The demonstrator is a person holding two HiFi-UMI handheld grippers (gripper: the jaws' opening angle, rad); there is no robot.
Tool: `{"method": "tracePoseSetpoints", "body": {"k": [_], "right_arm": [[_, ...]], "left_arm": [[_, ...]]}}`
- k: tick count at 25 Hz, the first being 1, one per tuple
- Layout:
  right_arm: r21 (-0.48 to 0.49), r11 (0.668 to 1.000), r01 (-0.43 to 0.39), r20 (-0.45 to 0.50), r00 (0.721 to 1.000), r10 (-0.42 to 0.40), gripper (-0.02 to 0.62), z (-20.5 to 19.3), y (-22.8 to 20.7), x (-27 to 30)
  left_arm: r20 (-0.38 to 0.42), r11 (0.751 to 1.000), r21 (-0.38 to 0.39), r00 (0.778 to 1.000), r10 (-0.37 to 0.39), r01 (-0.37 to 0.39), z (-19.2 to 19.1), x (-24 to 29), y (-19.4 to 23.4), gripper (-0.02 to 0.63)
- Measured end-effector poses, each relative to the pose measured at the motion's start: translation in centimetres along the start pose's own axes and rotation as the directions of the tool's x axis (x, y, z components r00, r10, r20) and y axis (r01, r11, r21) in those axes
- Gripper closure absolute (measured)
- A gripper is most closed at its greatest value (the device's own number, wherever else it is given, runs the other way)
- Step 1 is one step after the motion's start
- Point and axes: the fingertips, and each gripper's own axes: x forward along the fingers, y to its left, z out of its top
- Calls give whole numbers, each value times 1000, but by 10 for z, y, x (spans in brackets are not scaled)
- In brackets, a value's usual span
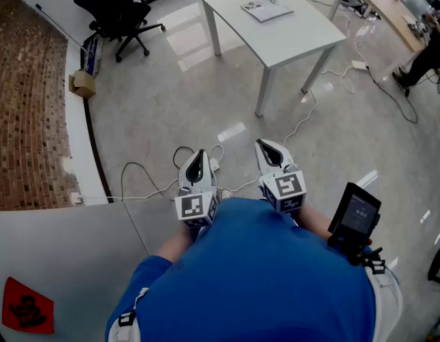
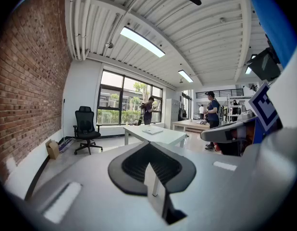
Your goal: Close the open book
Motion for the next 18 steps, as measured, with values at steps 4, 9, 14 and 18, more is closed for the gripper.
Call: {"method": "tracePoseSetpoints", "body": {"k": [4, 9, 14, 18], "right_arm": [[-21, 1000, 9, 20, 1000, -8, 592, 19, 20, 27], [-45, 999, 1, 19, 1000, -1, 592, 24, 38, 86], [-51, 998, -30, 14, 999, 31, 592, 39, 37, 131], [-52, 996, -70, 10, 997, 71, 592, 46, 28, 181]], "left_arm": [[-2, 1000, 5, 1000, -11, 11, 10, 5, 34, 599], [9, 1000, -7, 1000, -1, 1, 5, 29, 90, 600], [5, 1000, -17, 1000, 19, -19, 10, 57, 114, 599], [6, 999, -17, 999, 47, -47, 15, 95, 140, 600]]}}
